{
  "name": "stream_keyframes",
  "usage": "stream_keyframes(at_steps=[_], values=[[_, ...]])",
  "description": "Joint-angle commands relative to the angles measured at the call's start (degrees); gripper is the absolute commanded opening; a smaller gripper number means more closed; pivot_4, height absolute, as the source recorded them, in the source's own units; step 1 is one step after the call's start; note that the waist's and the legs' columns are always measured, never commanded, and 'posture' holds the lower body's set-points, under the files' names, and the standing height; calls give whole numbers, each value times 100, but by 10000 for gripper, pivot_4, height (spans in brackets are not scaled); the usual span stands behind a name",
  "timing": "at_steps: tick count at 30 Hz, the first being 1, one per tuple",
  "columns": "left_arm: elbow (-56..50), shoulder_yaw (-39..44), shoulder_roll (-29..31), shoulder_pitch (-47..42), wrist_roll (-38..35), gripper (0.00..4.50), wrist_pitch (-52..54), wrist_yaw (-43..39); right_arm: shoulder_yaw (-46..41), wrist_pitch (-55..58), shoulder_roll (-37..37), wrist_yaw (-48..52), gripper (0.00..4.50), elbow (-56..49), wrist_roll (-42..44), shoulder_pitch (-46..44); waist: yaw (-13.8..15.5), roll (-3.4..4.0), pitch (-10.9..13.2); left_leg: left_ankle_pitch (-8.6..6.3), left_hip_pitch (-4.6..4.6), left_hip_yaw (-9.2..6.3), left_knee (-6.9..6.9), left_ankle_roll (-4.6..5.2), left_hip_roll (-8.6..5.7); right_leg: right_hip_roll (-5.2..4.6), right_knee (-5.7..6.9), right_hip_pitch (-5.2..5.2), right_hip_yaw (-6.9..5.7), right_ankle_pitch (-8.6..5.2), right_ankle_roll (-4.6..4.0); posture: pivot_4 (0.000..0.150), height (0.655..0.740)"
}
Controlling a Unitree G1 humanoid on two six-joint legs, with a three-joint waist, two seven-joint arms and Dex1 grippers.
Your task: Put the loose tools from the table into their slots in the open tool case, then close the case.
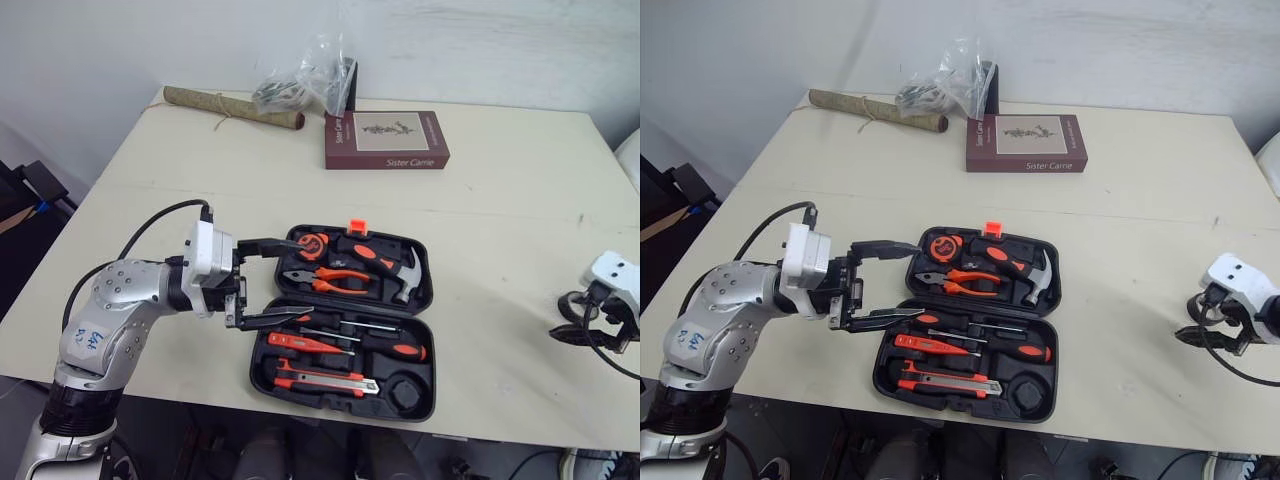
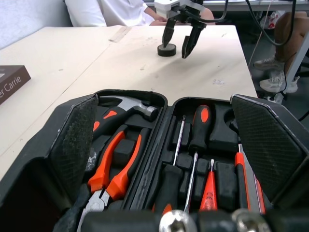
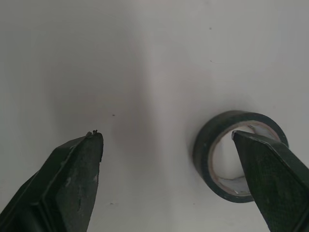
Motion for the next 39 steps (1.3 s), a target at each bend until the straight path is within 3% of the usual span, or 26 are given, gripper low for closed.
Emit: stream_keyframes(at_steps=[1,5,8,14,17,22,29,35,39], values=[[-315,24,49,24,-30,44522,-110,-77,290,126,41,75,45000,331,-439,-473,-4,0,0,0,-8,0,4,0,0,0,2,-9,0,0,0,1500,7400],[-453,13,52,69,-96,44522,-76,-97,587,372,228,201,45000,573,-696,-923,0,1,0,1,-48,0,15,0,2,1,25,-52,0,0,0,1500,7400],[-515,19,68,102,-158,45000,-19,-117,722,524,295,345,31688,663,-829,-1154,-8,1,0,2,-48,2,20,0,2,1,32,-54,0,0,0,1500,7400],[-537,63,70,120,-240,45000,-23,-170,742,437,222,582,202,663,-926,-1439,-3,3,1,2,-47,3,21,1,2,0,35,-55,2,0,0,1500,7400],[-520,124,77,182,-253,45000,-172,-299,647,485,199,703,202,275,-858,-1676,-17,8,4,2,-48,3,21,1,2,0,36,-56,2,0,0,1500,7400],[-566,340,505,455,-485,45000,29,-669,509,1118,157,2026,202,-2068,346,-1860,-50,26,16,4,-50,7,16,-6,14,12,42,-67,6,0,-1,1500,7400],[-286,300,651,479,-218,45000,-232,-819,761,2008,411,2317,202,-4913,1888,-1519,58,22,20,-4,-56,-8,20,3,11,1,35,-60,-5,-1,-2,1500,7400],[-455,247,646,622,-191,45000,-204,-756,1034,2042,481,2165,202,-5715,2452,-1139,42,11,24,-13,-61,-9,24,18,-3,-12,31,-59,-5,0,-1,1500,7400],[-570,287,717,785,-209,45000,-180,-772,1364,1555,343,2156,202,-5799,2097,-658,4,5,23,-13,-58,-10,25,18,-3,-11,31,-56,-5,-1,-1,1500,7400]])
